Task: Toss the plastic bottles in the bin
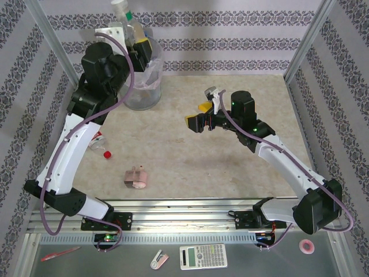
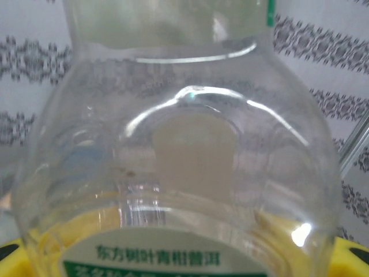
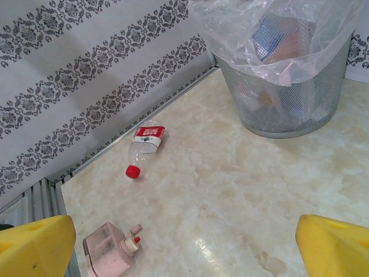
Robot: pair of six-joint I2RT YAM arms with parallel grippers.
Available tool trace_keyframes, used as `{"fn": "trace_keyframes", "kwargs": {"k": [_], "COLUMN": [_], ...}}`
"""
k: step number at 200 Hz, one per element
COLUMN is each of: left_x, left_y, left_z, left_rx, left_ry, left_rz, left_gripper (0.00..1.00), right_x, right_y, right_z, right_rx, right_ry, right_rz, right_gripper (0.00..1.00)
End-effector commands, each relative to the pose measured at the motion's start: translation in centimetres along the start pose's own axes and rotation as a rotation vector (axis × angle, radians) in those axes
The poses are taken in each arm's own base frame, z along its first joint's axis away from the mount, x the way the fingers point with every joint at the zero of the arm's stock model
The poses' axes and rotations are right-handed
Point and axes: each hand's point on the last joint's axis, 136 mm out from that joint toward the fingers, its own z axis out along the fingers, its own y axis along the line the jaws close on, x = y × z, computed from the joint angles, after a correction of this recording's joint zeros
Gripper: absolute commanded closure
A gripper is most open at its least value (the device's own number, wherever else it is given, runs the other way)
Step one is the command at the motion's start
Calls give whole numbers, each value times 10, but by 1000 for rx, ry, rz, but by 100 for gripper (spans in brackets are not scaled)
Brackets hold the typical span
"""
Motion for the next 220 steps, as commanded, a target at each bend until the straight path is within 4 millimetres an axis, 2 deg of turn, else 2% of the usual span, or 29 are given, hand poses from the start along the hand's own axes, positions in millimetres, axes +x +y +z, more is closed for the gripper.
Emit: {"fn": "trace_keyframes", "kwargs": {"k": [1,28,52,85,116,128,149,164,177,185,197,203,212,220], "left_x": [-70,-90,-97,-90,-74,-59,-15,26,67,94,123,135,143,141], "left_y": [-13,-10,-10,-6,17,32,64,81,106,122,147,154,159,156], "left_z": [-10,-15,-15,1,24,40,72,94,110,117,119,121,121,122], "left_rx": [20,-12,-37,-65,-100,-120,-154,-135,-182,-217,-304,-330,-347,-340], "left_ry": [-279,-400,-447,-403,-288,-201,7,166,300,381,464,491,508,499], "left_rz": [85,149,204,242,199,166,94,39,-40,-96,-178,-213,-249,-270], "left_gripper": [61,63,63,63,62,62,58,44,33,21,8,0,0,0], "right_x": [-15,-15,-15,-18,-21,-21,-20,-20,-21,-21,-19,-18,-17,-16], "right_y": [1,-2,-5,-9,-12,-14,-15,-15,-14,-14,-13,-13,-12,-10], "right_z": [-2,0,3,10,16,18,20,20,19,18,16,14,12,10], "right_rx": [0,9,13,13,8,10,7,7,5,5,4,5,6,4], "right_ry": [-29,-26,-23,-17,-12,-9,-4,-1,1,1,3,2,1,3], "right_rz": [-19,-16,-15,-7,-2,1,5,8,8,8,11,12,13,15], "right_gripper": [2,2,2,2,2,2,2,2,2,2,2,2,2,2]}}
